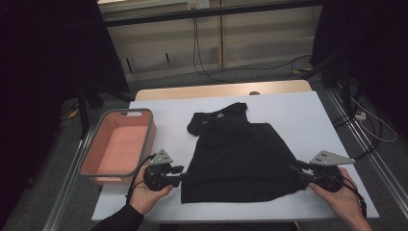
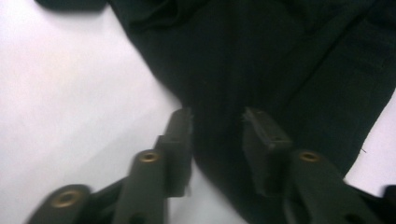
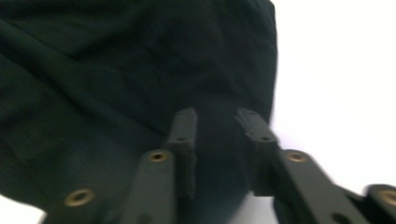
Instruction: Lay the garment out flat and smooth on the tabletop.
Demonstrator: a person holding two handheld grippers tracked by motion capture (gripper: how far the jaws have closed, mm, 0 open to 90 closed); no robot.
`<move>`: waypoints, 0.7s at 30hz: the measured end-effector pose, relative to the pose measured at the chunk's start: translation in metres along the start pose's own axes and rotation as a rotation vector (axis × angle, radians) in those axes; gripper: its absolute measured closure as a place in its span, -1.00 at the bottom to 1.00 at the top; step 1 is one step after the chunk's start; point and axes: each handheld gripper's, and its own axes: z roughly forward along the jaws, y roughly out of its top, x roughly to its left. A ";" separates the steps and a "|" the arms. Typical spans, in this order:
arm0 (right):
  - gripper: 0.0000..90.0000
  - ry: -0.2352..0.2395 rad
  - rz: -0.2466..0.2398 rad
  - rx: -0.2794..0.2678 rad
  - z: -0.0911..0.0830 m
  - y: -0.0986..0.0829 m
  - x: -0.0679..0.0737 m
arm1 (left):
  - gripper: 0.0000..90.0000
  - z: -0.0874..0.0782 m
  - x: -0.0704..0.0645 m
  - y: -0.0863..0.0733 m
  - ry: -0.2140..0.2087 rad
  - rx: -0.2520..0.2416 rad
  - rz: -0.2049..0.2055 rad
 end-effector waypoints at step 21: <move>0.77 0.243 -0.211 0.154 0.019 0.002 0.067 | 0.18 0.026 -0.044 -0.007 -0.104 0.082 0.149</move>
